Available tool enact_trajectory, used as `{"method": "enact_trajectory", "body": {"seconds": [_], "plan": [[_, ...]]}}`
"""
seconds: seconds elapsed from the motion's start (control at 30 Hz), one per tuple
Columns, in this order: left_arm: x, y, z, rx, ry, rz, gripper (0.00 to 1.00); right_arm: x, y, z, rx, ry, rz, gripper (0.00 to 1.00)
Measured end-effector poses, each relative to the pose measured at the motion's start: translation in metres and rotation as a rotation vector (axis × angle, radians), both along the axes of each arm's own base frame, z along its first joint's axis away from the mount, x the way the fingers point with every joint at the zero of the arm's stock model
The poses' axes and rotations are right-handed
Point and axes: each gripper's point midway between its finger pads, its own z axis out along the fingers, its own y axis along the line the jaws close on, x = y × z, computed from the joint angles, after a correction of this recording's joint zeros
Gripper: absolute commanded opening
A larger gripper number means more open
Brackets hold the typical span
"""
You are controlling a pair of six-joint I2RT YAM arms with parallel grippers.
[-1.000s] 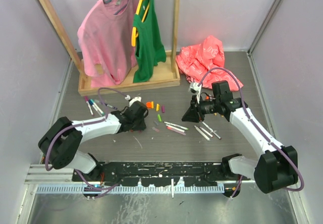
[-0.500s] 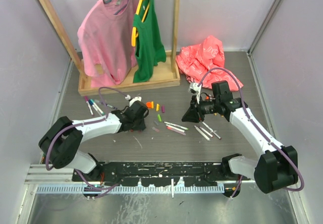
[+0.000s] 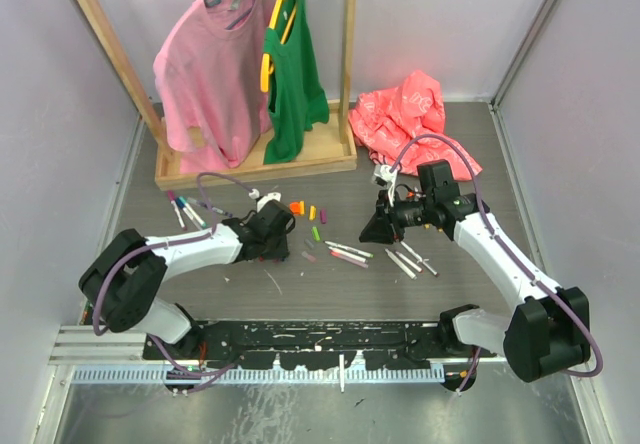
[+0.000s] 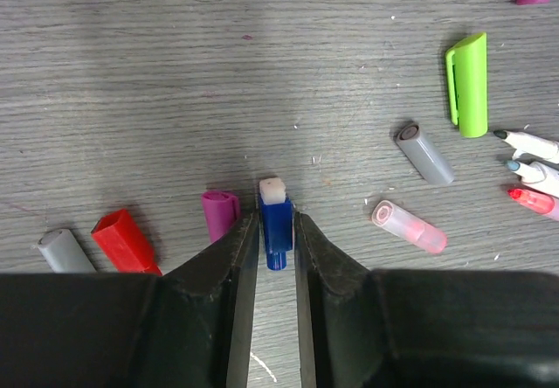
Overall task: Open the pen caps
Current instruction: Place the pen cap at the center of the board.
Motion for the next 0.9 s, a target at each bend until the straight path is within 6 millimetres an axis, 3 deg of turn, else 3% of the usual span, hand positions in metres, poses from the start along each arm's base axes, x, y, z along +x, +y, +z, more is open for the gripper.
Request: {"method": "enact_trajectory", "body": {"seconds": [0.43,0.9], "plan": [[-0.001,-0.004,0.002,-0.018,0.007,-0.011,0.27,-0.002,0.002,-0.001,-0.003,-0.011,0.021,0.24],[-0.002,-0.012,0.021,-0.082,-0.016,-0.042,0.31,-0.006,0.004,-0.005,-0.010,-0.003,0.039,0.24]]}}
